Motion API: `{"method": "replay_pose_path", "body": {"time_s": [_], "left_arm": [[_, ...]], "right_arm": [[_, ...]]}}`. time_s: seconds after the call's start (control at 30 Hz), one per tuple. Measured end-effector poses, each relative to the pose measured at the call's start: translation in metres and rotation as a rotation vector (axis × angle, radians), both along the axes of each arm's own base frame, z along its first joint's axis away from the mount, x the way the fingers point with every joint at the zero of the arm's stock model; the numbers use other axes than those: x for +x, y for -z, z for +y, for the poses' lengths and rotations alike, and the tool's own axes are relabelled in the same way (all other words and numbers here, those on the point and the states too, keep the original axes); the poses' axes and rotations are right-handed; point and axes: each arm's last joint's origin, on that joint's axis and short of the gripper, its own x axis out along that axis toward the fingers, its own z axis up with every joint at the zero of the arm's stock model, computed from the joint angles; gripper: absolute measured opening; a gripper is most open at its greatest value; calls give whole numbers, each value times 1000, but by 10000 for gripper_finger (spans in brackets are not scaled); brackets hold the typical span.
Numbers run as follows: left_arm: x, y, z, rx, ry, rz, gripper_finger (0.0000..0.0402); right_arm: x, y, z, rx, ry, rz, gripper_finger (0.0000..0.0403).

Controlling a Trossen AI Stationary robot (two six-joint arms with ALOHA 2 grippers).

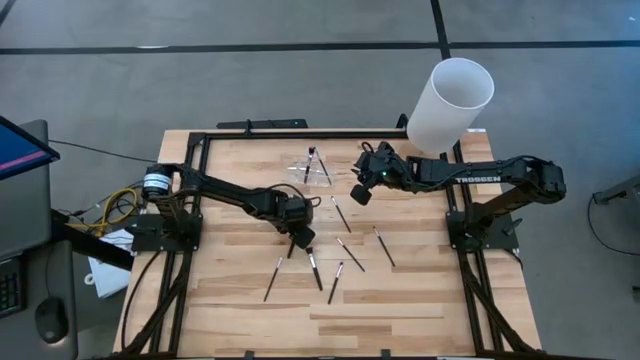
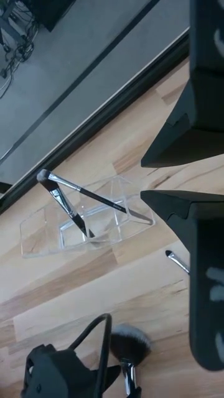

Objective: Pick & Place Makeup Supplies
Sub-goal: Put the makeup brush into the transparent organizer

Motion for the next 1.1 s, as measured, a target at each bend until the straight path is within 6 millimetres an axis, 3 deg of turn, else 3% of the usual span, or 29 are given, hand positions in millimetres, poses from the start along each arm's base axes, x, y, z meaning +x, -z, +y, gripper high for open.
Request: {"method": "replay_pose_path", "body": {"time_s": [0.33,0.73,1.1], "left_arm": [[-4,-7,14,64,2,1,155],[-16,-5,17,67,5,120,64],[-16,-5,18,133,51,131,56]], "right_arm": [[0,0,0,1,0,5,61],[0,1,0,2,-1,7,61],[-1,2,0,3,-3,25,61]]}}
